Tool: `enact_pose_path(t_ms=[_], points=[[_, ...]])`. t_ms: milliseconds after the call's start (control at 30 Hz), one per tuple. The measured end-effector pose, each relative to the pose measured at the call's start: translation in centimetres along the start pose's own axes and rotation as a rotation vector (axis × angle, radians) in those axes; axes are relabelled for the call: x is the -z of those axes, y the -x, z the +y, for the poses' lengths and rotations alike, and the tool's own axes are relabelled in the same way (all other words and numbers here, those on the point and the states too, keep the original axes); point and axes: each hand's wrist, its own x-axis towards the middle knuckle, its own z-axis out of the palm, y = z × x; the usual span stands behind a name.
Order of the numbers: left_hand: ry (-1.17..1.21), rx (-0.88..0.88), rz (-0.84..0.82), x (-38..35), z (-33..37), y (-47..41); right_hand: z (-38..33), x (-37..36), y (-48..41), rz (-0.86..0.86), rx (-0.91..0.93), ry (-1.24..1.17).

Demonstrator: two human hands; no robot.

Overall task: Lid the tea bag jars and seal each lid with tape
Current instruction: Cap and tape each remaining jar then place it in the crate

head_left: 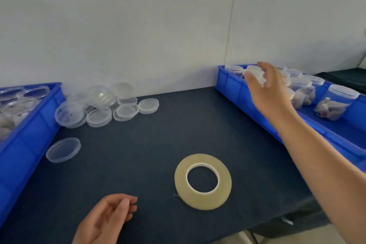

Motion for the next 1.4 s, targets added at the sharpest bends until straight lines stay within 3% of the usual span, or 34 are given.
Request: enact_pose_path(t_ms=[100,167,333,467,567,700,800,900,1000,1133,1400], points=[[0.0,0.04,-0.022,0.1,0.3,0.0,-4.1,-3.6,9.0,-0.236,0.126,-0.326],[0.003,0.08,-0.03,0.2,0.3,0.1,-5.4,-6.4,15.2,-0.444,0.177,-0.404],[0.006,0.113,-0.047,0.5,1.3,0.6,-3.8,-12.5,24.2,-0.688,0.414,-0.143],[0.032,0.076,-0.009,1.7,2.9,2.3,-2.6,-13.2,25.3,-0.607,0.735,-0.053],[-0.051,-0.057,0.122,4.0,4.4,2.9,-2.7,-13.4,25.8,-0.575,0.903,-0.027],[-0.233,-0.188,0.459,10.0,8.2,1.0,-2.7,-13.4,25.8,-0.58,0.929,-0.023],[-0.545,-0.179,0.564,16.5,10.2,-2.2,-2.6,-13.5,25.8,-0.587,0.91,-0.042],[-0.977,-0.069,0.538,22.8,10.7,-6.9,-2.6,-13.7,25.7,-0.599,0.893,0.001],[-1.333,0.136,0.364,26.3,10.8,-11.7,-2.3,-13.9,25.8,-0.597,0.86,0.038],[-1.364,0.293,0.166,26.8,10.0,-14.9,-1.9,-14.2,25.6,-0.56,0.876,0.05],[-1.759,0.197,0.273,26.7,8.9,-16.7,-2.4,-14.2,25.7,-0.54,0.886,0.069]])
